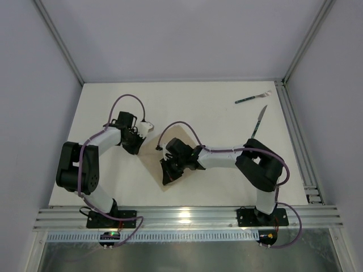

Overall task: Fold the napkin into a case and place the utensils inside
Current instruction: Smooth out the upper triangle-folded napkin at the center of the board, then pick up the upper triangle-folded napkin from the center of the board.

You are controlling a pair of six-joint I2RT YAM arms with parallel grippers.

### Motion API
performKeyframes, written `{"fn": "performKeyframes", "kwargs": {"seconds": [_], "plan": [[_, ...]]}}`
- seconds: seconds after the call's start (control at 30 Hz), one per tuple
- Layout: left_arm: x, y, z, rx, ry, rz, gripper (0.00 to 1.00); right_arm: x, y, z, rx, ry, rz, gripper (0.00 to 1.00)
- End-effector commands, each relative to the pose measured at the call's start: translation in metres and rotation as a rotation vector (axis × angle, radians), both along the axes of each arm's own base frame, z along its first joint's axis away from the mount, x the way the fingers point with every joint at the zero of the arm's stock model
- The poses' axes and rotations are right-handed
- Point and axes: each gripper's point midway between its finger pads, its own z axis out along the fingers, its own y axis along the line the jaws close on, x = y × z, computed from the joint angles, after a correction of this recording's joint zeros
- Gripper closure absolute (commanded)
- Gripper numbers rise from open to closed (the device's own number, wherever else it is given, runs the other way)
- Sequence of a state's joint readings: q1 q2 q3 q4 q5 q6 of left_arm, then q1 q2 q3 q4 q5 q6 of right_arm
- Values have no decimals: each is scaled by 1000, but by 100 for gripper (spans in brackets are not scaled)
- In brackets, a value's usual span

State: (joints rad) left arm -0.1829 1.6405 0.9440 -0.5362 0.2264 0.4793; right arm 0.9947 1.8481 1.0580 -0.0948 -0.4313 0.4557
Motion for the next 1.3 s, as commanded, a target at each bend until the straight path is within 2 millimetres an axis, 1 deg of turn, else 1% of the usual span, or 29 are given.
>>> {"fn": "performKeyframes", "kwargs": {"seconds": [0.0,0.13,0.23,0.3,0.33,0.4,0.43,0.5,0.53,0.57,0.6,0.63,0.7,0.77,0.8,0.83,0.87,0.9,0.93,0.97,1.0,1.03,1.07,1.1,1.13,1.17,1.2,1.23,1.27], "plan": [[4,8,-2,29,-18,23,90,-12,0,-2,-30,66,44,96],[6,11,-4,45,-21,36,90,-16,-9,-24,-107,99,45,96],[9,13,-2,54,-32,51,86,-16,-11,-27,-117,97,45,96],[12,12,4,46,-41,60,80,-14,-11,-24,-113,83,43,96],[13,11,7,40,-48,64,74,-13,-10,-23,-110,76,41,96],[18,9,21,27,-80,67,70,-12,-10,-20,-101,69,40,96],[18,9,27,23,-88,66,65,-12,-9,-18,-96,68,40,96],[21,8,49,13,-145,52,58,-12,-4,-10,-60,60,50,96],[19,6,56,0,-153,39,50,-13,-4,-8,-51,62,50,96],[18,3,64,-13,-174,12,48,-12,-2,-3,-31,64,49,96],[16,2,80,-25,-219,-6,45,-10,1,2,-9,57,47,96],[13,-1,86,-42,-231,-25,43,-9,2,6,5,55,41,96],[8,-3,101,-59,-279,-48,42,-5,6,17,51,46,34,96],[3,-11,108,-107,-311,-89,42,-2,9,27,86,46,23,96],[-4,-16,111,-132,-329,-126,42,-1,12,33,112,50,17,96],[-11,-29,115,-198,-332,-184,41,1,12,44,138,45,11,96],[-17,-36,116,-226,-334,-225,41,5,15,52,170,44,-5,96],[-26,-40,114,-229,-349,-295,40,4,12,57,187,55,-9,96],[-33,-50,113,-238,-356,-360,40,8,8,72,218,47,-26,96],[-41,-59,112,-253,-357,-416,39,21,4,83,256,27,-61,95],[-47,-65,110,-249,-368,-483,39,25,-5,84,254,37,-93,95],[-60,-76,104,-258,-354,-551,38,32,-13,100,282,11,-124,94],[-67,-83,101,-259,-343,-588,38,38,-23,102,274,7,-159,94],[-71,-85,97,-236,-332,-611,36,49,-42,94,237,14,-214,93],[-87,-100,88,-226,-310,-687,36,58,-54,92,212,-10,-262,93],[-94,-106,83,-203,-305,-731,35,61,-69,95,191,-18,-299,93],[-96,-108,78,-156,-318,-758,35,69,-87,86,160,-15,-353,93],[-114,-125,73,-145,-321,-867,33,72,-96,84,149,-23,-375,93],[-126,-127,61,-118,-305,-920,31,72,-105,89,152,-35,-394,92]]}}
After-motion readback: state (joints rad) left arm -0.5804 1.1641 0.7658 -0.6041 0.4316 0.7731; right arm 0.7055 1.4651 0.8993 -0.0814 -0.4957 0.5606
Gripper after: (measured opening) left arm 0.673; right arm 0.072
